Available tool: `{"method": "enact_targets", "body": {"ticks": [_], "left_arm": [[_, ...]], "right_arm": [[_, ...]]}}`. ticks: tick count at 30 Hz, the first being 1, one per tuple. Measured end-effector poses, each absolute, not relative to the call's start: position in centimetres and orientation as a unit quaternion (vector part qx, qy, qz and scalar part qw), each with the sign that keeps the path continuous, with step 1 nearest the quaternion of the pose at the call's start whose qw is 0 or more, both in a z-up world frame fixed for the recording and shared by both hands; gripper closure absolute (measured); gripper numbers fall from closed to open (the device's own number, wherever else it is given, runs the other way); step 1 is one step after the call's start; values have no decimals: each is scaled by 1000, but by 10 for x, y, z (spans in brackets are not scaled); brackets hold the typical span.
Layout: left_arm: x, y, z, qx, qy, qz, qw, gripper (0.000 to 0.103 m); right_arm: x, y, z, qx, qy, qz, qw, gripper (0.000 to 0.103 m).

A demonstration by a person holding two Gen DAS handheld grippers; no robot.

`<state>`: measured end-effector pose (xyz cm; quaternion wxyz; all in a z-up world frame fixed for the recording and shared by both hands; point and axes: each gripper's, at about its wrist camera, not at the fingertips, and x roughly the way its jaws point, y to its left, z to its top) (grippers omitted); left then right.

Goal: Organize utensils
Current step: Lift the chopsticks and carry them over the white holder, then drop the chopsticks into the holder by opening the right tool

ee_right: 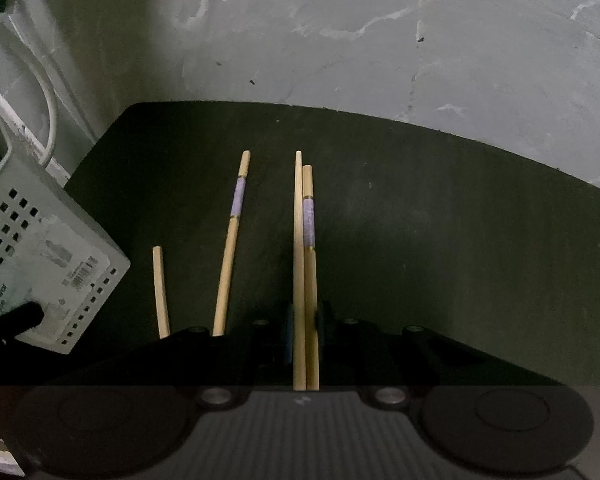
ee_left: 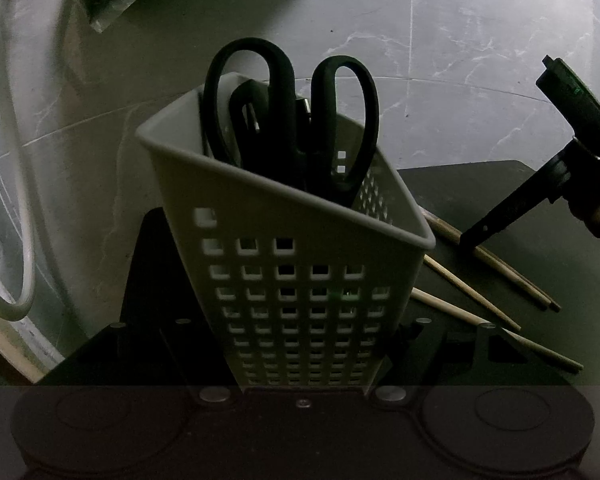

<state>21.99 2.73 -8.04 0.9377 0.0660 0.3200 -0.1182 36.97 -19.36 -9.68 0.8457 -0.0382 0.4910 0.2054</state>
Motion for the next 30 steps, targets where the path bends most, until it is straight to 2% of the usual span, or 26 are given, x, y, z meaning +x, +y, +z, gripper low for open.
{"method": "enact_targets", "body": {"ticks": [7, 11, 19, 30], "left_arm": [[219, 28, -81, 66, 317, -121, 938, 27], [218, 29, -82, 67, 314, -126, 939, 27], [217, 36, -84, 74, 303, -151, 938, 27], [215, 47, -84, 83, 296, -182, 934, 27]], "right_arm": [[362, -206, -90, 11, 460, 210, 863, 90], [349, -216, -83, 53, 416, 214, 882, 90], [304, -227, -58, 141, 288, 221, 921, 90], [248, -183, 33, 211, 98, 301, 925, 90]]}}
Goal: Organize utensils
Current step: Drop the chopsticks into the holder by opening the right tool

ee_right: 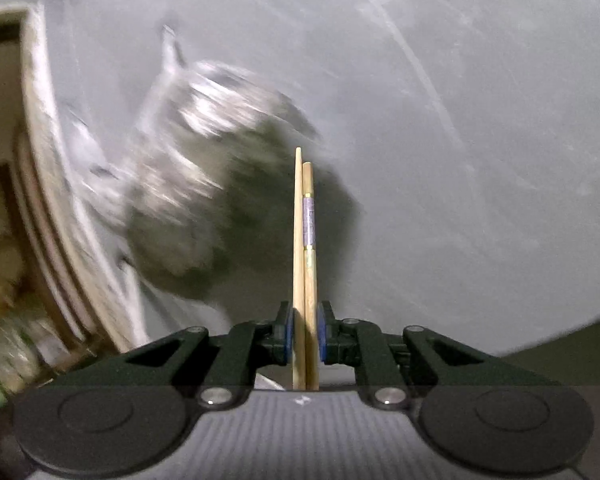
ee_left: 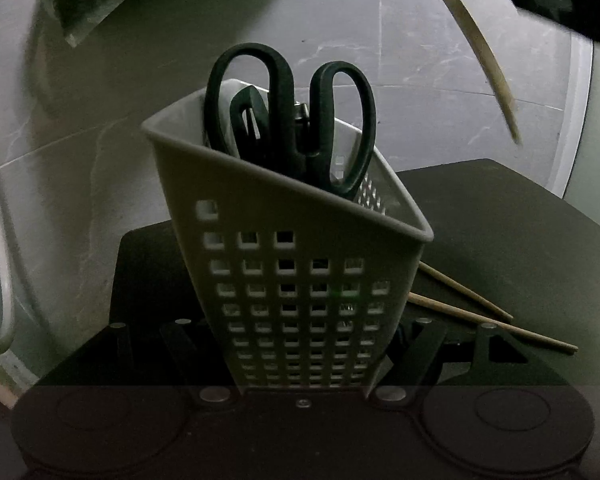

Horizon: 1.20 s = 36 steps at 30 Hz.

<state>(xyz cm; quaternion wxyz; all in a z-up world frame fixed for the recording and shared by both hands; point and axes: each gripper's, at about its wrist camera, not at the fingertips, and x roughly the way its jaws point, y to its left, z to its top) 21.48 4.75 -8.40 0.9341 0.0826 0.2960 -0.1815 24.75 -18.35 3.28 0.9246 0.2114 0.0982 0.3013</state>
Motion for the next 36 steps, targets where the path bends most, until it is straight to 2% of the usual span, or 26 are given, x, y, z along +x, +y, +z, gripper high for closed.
{"method": "enact_targets", "body": {"ticks": [8, 15, 19, 21, 24, 26, 28, 36], "left_arm": [[213, 52, -85, 87, 286, -190, 935, 27], [210, 52, -86, 90, 280, -192, 936, 27], [212, 50, -87, 89, 282, -191, 936, 27], [213, 50, -87, 88, 288, -191, 934, 27], [214, 49, -84, 85, 296, -187, 933, 27], [215, 49, -83, 81, 301, -182, 933, 27], [214, 48, -83, 79, 303, -174, 934, 27], [202, 42, -82, 61, 312, -128, 940, 27]], "right_arm": [[241, -114, 16, 197, 39, 344, 917, 89], [237, -89, -20, 116, 86, 337, 930, 88], [222, -98, -22, 96, 103, 339, 930, 59], [217, -108, -14, 92, 103, 337, 931, 53], [216, -131, 4, 96, 111, 316, 937, 38], [213, -151, 15, 91, 121, 285, 947, 19], [214, -167, 18, 83, 137, 250, 955, 6], [271, -188, -39, -28, 311, 166, 935, 4]]}}
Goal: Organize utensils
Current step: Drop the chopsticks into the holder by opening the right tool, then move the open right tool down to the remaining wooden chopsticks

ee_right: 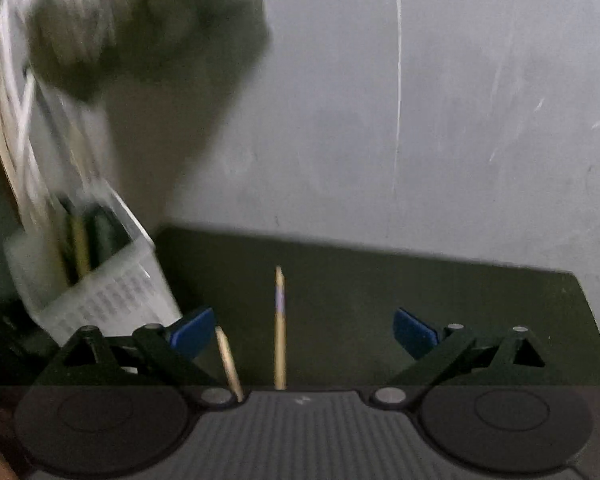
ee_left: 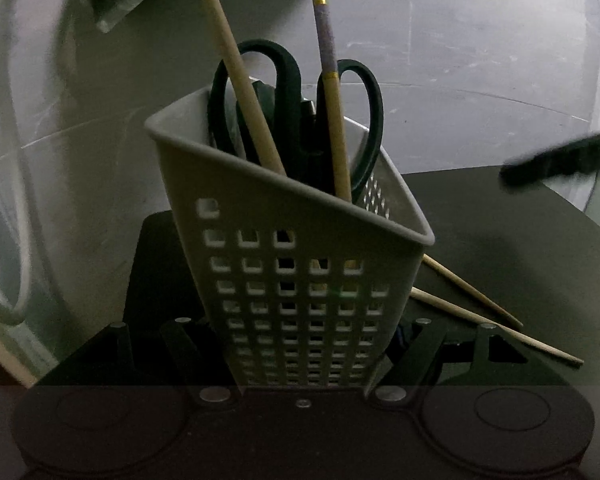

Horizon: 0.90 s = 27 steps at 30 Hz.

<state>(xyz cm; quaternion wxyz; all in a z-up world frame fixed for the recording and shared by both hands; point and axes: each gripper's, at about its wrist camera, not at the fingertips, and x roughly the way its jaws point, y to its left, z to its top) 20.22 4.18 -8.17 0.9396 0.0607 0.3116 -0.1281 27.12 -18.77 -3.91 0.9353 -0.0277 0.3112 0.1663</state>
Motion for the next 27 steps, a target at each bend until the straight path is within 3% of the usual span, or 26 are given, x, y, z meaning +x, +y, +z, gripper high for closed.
{"method": "enact_targets", "body": {"ticks": [12, 21, 27], "left_arm": [[183, 19, -75, 42, 324, -70, 942, 27], [176, 16, -74, 34, 323, -53, 944, 27], [175, 14, -74, 34, 323, -52, 944, 27]], "right_arm": [[366, -142, -101, -110, 383, 224, 889, 5], [382, -135, -117, -149, 403, 214, 877, 5], [380, -138, -117, -140, 405, 236, 872, 30]]}}
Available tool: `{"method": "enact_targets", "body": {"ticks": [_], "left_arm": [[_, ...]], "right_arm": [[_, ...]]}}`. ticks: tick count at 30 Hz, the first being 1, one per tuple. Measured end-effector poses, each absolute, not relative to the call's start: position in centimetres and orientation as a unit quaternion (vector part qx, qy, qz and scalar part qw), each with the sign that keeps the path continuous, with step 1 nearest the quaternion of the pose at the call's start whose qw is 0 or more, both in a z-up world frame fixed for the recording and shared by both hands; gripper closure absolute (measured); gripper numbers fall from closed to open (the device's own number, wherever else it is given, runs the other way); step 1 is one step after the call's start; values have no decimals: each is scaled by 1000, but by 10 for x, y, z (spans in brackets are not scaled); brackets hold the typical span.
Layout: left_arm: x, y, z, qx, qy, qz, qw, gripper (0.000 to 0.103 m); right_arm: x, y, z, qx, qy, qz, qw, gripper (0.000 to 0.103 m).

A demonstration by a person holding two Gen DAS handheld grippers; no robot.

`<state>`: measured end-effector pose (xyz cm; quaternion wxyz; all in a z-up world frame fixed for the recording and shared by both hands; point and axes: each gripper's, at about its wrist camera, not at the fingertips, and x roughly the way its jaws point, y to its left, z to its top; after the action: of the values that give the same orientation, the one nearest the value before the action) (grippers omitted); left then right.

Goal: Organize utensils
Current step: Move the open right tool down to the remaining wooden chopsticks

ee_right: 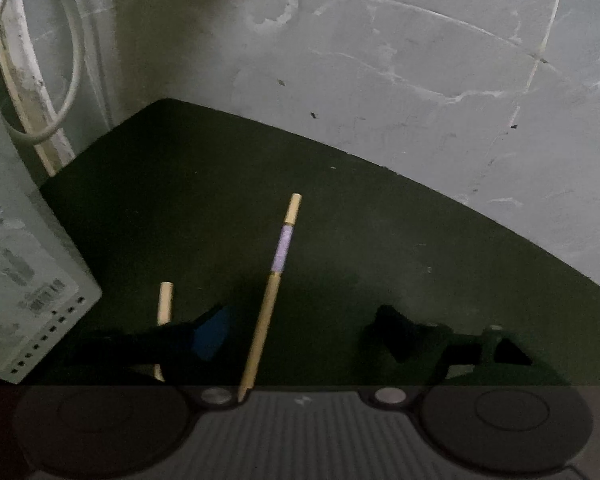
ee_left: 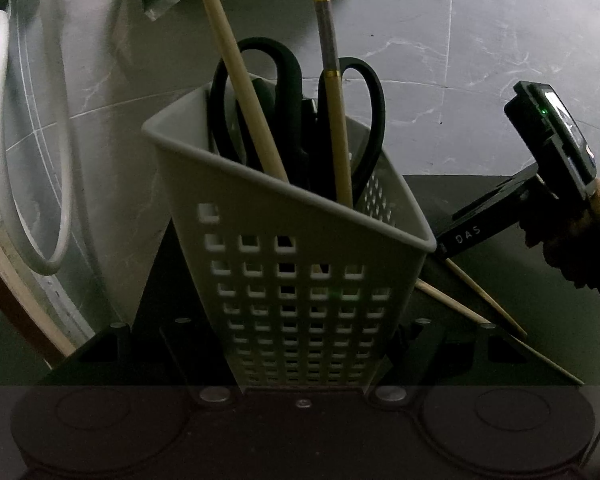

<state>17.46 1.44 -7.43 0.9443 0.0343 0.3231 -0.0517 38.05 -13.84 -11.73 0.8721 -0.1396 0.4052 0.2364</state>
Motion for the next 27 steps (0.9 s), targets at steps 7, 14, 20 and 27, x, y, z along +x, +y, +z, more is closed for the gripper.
{"method": "enact_targets", "body": {"ticks": [7, 14, 20, 27], "left_arm": [[176, 15, -74, 34, 323, -53, 944, 27], [176, 17, -75, 35, 322, -57, 944, 27], [177, 21, -76, 36, 321, -63, 944, 27], [181, 25, -77, 40, 320, -72, 944, 27]], "right_arm": [[379, -136, -113, -125, 414, 254, 865, 82], [374, -144, -111, -111, 431, 257, 858, 97], [354, -157, -111, -111, 444, 265, 848, 97], [323, -168, -110, -104, 460, 277, 837, 97]]}}
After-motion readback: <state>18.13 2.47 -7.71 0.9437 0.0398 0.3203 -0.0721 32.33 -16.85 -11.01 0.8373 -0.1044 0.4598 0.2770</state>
